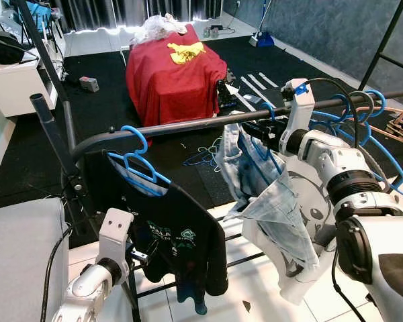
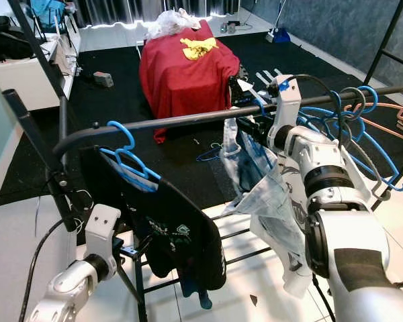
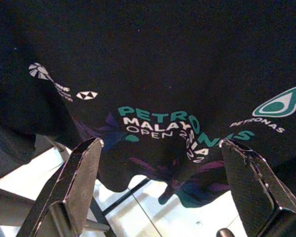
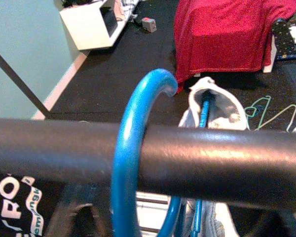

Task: Hang hanger

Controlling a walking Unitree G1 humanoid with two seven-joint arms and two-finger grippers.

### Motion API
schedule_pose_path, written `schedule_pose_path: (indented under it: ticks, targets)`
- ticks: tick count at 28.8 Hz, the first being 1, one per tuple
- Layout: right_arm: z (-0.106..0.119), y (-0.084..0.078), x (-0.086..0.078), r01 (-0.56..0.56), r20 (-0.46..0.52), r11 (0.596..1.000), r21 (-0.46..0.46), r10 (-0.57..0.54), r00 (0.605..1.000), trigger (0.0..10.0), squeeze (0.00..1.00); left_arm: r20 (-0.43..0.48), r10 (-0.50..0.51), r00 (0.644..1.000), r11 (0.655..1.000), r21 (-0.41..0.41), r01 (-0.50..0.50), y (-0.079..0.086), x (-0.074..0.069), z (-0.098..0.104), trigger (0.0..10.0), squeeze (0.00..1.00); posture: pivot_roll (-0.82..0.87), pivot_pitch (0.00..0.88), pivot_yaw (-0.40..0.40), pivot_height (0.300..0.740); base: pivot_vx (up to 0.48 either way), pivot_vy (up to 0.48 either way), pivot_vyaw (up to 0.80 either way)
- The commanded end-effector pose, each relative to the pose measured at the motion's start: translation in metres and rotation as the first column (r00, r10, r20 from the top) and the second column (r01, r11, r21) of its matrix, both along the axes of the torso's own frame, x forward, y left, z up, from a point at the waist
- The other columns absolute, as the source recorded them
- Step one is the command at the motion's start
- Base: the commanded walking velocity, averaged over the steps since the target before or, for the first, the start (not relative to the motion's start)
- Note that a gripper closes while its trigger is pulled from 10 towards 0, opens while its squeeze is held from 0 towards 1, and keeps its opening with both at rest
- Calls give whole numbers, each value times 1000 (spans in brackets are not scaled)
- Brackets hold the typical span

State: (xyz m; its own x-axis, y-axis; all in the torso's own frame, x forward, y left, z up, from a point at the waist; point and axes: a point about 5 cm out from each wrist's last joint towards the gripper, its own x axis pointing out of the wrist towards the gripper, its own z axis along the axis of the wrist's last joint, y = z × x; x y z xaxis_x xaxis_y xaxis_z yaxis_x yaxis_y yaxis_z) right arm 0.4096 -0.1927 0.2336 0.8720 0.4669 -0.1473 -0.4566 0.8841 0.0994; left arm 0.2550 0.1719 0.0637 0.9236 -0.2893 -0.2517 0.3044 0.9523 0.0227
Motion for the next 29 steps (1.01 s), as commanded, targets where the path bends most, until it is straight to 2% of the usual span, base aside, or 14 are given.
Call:
schedule_pose_path:
  ticks: [1,2,3,7,10,12,14,16,19,22,24,25,26,29]
  targets:
    - [1,1,1,3,7,1000,-22,-3,1000,10000,1000,-18,-2,1000,1000,16,2,3,-1,-1,10000,0,43,62,-3,740,0,0,0]
    - [0,1,1,5,18,998,-63,-4,1000,10000,1000,-17,-1,1000,1000,17,1,4,-1,-1,10000,0,45,54,-3,740,0,0,0]
    - [0,0,0,3,34,994,-110,1,999,10000,0,-15,2,1000,1000,18,-1,4,-1,-1,10000,0,46,50,-5,740,0,0,0]
    - [1,0,-3,14,92,981,-194,4,996,10000,0,2,18,1000,1000,22,-18,7,-2,0,10000,0,48,39,-9,740,0,0,0]
    - [2,2,-5,24,118,983,-180,-2,993,10000,0,12,39,999,999,11,-39,9,-1,1,10000,0,46,25,-2,740,0,0,0]
    - [2,16,-21,15,182,988,-151,13,983,10000,0,37,95,995,995,-34,-94,14,2,5,10000,0,33,2,26,740,0,0,0]
    - [2,16,-21,15,182,988,-151,13,983,10000,0,37,95,995,995,-34,-94,14,2,5,10000,0,33,2,26,740,0,0,0]
    - [2,32,-43,10,230,986,-164,28,973,10000,0,47,112,993,992,-65,-109,14,5,5,10000,0,23,0,42,740,0,0,0]
    - [2,37,-51,20,250,984,-179,26,968,10000,0,51,114,992,991,-76,-110,13,6,5,10000,0,23,0,42,740,0,0,0]
    - [1,45,-65,41,290,969,-243,32,957,10000,0,62,118,991,989,-91,-112,9,9,5,10000,0,15,0,46,740,0,0,0]
    - [1,45,-65,41,290,969,-243,32,957,10000,0,62,118,991,989,-91,-112,9,9,5,10000,0,15,0,46,740,0,0,0]
    - [1,49,-70,50,310,961,-274,38,950,10000,0,65,118,991,989,-94,-111,8,10,5,10000,0,13,0,43,740,0,0,0]
    - [1,58,-79,50,339,970,-239,35,940,10000,0,73,135,988,986,-110,-127,8,10,6,10000,0,10,0,32,740,0,0,0]
    - [1,58,-79,50,339,970,-239,35,940,10000,0,73,135,988,986,-110,-127,8,10,6,10000,0,10,0,32,740,0,0,0]
